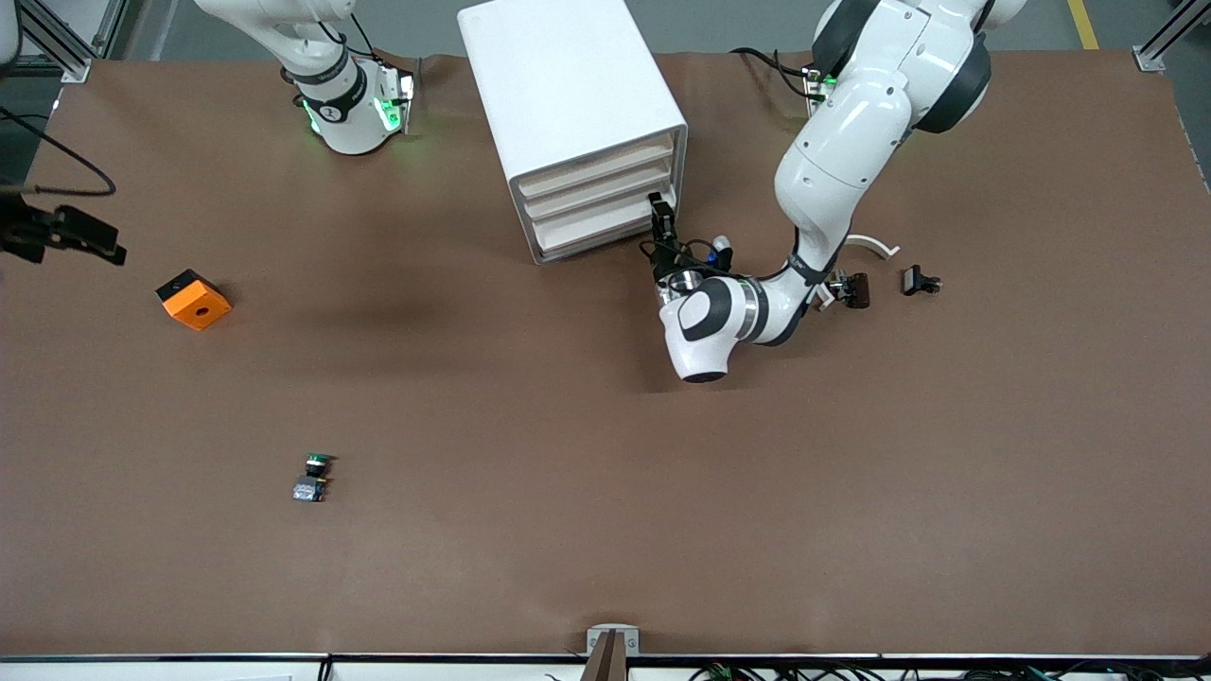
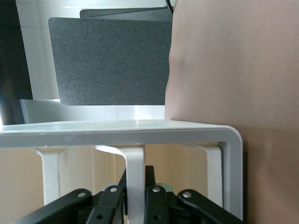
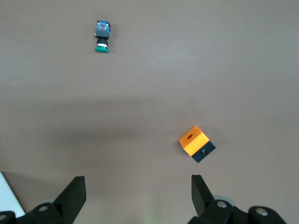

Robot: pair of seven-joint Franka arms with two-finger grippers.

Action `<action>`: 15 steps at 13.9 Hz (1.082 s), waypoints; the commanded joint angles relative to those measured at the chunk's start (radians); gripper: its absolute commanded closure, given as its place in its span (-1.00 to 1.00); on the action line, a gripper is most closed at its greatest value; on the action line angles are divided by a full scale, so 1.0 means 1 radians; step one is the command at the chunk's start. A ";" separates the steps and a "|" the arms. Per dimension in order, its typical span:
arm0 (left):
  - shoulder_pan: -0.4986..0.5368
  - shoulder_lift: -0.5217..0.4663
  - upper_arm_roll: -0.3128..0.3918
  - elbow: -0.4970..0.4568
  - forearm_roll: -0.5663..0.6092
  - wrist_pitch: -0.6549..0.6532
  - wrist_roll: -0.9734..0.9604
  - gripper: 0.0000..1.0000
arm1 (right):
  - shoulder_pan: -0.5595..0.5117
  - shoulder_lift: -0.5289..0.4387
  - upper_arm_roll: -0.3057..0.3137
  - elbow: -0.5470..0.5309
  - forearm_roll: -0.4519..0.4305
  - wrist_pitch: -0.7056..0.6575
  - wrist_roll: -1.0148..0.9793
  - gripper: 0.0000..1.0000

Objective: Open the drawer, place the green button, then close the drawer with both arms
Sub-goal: 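Pull the top drawer open with the left gripper while the right gripper reaches out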

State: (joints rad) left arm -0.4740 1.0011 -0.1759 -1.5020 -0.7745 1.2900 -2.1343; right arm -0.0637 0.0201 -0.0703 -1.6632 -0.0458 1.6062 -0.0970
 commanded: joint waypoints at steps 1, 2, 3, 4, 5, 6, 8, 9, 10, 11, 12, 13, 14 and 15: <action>0.034 0.010 0.007 0.020 -0.019 -0.014 -0.004 0.71 | -0.021 0.067 0.003 0.069 -0.016 0.030 -0.041 -1.00; 0.041 0.010 0.007 0.023 -0.028 -0.014 -0.004 0.70 | -0.018 0.073 0.003 0.066 -0.011 0.038 -0.033 -1.00; 0.052 0.010 0.007 0.025 -0.046 -0.014 -0.004 0.69 | -0.013 0.086 0.003 0.060 -0.002 0.055 -0.032 -1.00; 0.075 0.010 0.007 0.026 -0.052 -0.014 -0.004 0.67 | -0.013 0.106 0.006 0.047 0.004 0.079 -0.027 -1.00; 0.090 0.010 0.007 0.032 -0.060 -0.011 -0.004 0.65 | -0.013 0.112 0.006 0.019 0.024 0.116 -0.007 -1.00; 0.110 0.013 0.007 0.051 -0.069 -0.009 -0.003 0.64 | -0.013 0.112 0.004 -0.024 0.049 0.168 0.037 -1.00; 0.147 0.020 0.007 0.065 -0.074 -0.001 -0.004 0.64 | 0.013 0.126 0.007 -0.105 0.055 0.272 0.106 -1.00; 0.158 0.022 0.007 0.066 -0.074 -0.001 -0.004 0.64 | 0.031 0.142 0.007 -0.137 0.055 0.323 0.135 -1.00; 0.169 0.024 0.007 0.066 -0.074 -0.001 -0.003 0.64 | 0.054 0.165 0.007 -0.167 0.057 0.378 0.187 -1.00; 0.182 0.025 0.007 0.066 -0.074 -0.001 0.002 0.64 | 0.086 0.194 0.007 -0.182 0.057 0.418 0.233 -1.00; 0.196 0.027 0.007 0.066 -0.074 -0.001 0.004 0.64 | 0.111 0.236 0.007 -0.187 0.057 0.464 0.265 -1.00; 0.207 0.028 0.007 0.066 -0.074 -0.001 0.005 0.64 | 0.123 0.268 0.007 -0.190 0.057 0.512 0.281 -1.00; 0.209 0.031 0.007 0.066 -0.072 -0.001 0.005 0.64 | 0.140 0.300 0.007 -0.199 0.057 0.568 0.290 -1.00; 0.210 0.037 0.009 0.066 -0.071 -0.001 0.007 0.64 | 0.153 0.325 0.007 -0.204 0.057 0.613 0.305 -1.00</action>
State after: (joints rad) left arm -0.2693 1.0147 -0.1654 -1.4584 -0.8262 1.3014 -2.1324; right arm 0.0694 0.3028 -0.0563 -1.8619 0.0014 2.1529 0.1773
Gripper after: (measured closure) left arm 0.819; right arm 0.000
